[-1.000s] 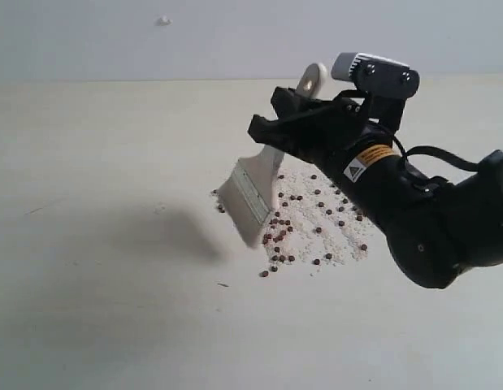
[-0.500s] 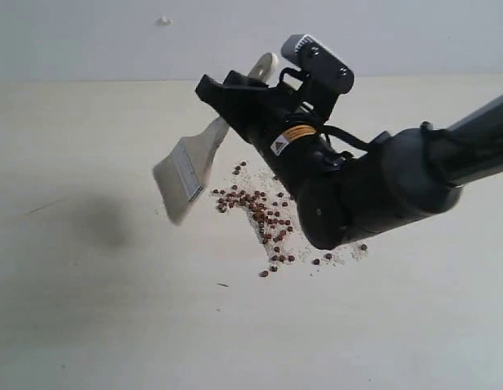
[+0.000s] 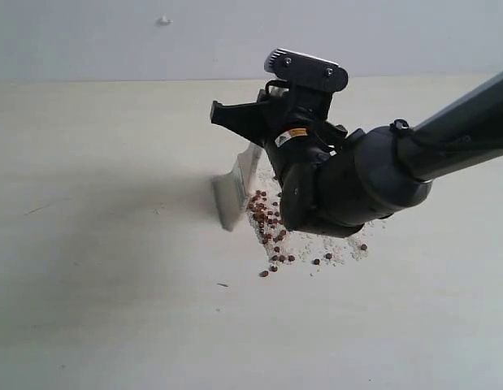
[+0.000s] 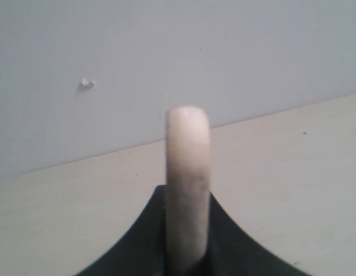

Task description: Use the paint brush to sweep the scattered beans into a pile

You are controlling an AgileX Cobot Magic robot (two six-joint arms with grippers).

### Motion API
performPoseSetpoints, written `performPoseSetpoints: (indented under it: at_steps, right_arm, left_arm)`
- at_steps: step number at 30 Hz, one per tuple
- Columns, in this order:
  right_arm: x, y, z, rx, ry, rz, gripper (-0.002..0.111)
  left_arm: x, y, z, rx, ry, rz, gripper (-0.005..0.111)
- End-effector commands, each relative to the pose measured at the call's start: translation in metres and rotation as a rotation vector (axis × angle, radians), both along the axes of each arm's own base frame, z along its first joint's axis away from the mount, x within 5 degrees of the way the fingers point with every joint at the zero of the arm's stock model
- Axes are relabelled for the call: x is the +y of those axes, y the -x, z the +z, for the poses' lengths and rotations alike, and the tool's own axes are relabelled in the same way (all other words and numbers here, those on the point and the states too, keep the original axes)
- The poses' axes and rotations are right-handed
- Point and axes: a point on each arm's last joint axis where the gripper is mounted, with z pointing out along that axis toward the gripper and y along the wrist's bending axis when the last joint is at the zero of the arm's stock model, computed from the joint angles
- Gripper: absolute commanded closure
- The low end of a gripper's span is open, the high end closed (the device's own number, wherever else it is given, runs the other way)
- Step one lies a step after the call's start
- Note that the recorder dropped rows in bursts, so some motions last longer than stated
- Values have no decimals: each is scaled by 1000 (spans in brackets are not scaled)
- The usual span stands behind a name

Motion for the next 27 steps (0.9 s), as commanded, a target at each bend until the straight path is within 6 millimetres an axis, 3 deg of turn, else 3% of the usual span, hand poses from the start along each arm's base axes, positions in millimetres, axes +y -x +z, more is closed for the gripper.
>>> performPoseSetpoints:
  at_steps: [1, 11, 23, 27]
  right_arm:
    - [-5, 0, 0, -4, 86, -36, 108]
    - [-9, -1, 6, -32, 130, -73, 108]
    - [-10, 14, 99, -139, 11, 52, 108]
    - [-32, 31, 127, -171, 106, 16, 108]
  left_arm:
    - [0, 1, 0, -6, 1, 1, 107]
    - [0, 1, 0, -6, 1, 1, 107]
    - [0, 1, 0, -6, 1, 1, 107]
    - [0, 1, 0, -6, 1, 1, 107]
